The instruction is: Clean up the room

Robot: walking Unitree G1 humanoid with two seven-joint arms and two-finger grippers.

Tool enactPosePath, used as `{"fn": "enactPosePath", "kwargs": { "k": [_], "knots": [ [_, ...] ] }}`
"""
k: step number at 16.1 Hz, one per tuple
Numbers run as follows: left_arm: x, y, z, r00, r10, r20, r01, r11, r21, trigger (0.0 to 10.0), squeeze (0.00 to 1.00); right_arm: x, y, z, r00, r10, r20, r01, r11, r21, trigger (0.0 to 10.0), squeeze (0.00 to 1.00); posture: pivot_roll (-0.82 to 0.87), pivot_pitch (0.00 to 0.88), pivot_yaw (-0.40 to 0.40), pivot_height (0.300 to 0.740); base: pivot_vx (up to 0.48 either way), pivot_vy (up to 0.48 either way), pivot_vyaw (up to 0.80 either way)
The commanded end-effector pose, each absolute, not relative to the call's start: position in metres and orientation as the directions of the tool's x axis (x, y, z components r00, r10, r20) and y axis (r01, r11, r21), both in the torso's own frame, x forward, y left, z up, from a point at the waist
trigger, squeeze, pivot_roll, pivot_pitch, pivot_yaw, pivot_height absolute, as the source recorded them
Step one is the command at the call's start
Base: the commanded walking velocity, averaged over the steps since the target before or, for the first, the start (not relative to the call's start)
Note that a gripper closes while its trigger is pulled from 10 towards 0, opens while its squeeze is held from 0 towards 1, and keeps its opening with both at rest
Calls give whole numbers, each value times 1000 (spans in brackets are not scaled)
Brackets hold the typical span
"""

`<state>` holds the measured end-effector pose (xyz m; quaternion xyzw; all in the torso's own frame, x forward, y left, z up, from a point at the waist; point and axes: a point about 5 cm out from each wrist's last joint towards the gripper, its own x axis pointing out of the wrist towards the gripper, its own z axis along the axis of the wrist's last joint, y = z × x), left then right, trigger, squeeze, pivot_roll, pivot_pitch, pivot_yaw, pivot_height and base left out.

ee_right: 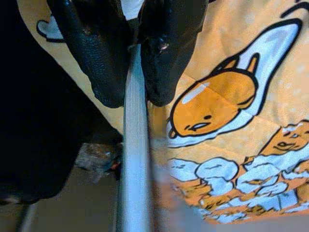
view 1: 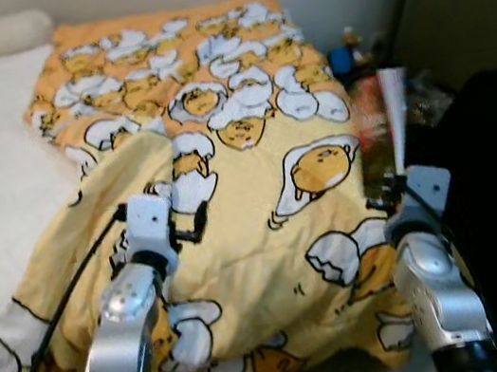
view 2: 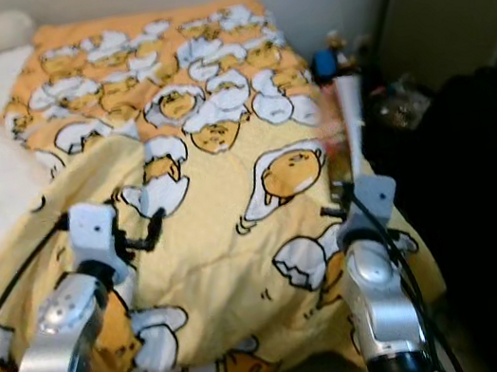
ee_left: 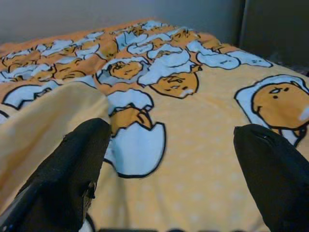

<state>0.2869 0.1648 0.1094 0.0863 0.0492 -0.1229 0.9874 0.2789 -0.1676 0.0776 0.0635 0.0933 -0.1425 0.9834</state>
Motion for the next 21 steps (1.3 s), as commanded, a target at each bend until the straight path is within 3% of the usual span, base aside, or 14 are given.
{"fn": "enactPosePath", "kwargs": {
  "k": [1, 21],
  "knots": [
    [288, 176, 109, 971, -205, -124, 224, 961, 165, 10000, 0, 284, -163, 92, 956, -262, -136, 278, 952, 124, 10000, 0, 89, 0, 0, 740, 0, 382, 0],
    [299, 183, 112, 975, -190, -118, 210, 960, 184, 10000, 0, 296, -165, 100, 959, -266, -95, 273, 959, 72, 10000, 0, 79, 0, 1, 740, 0, 398, 0]
  ]
}}
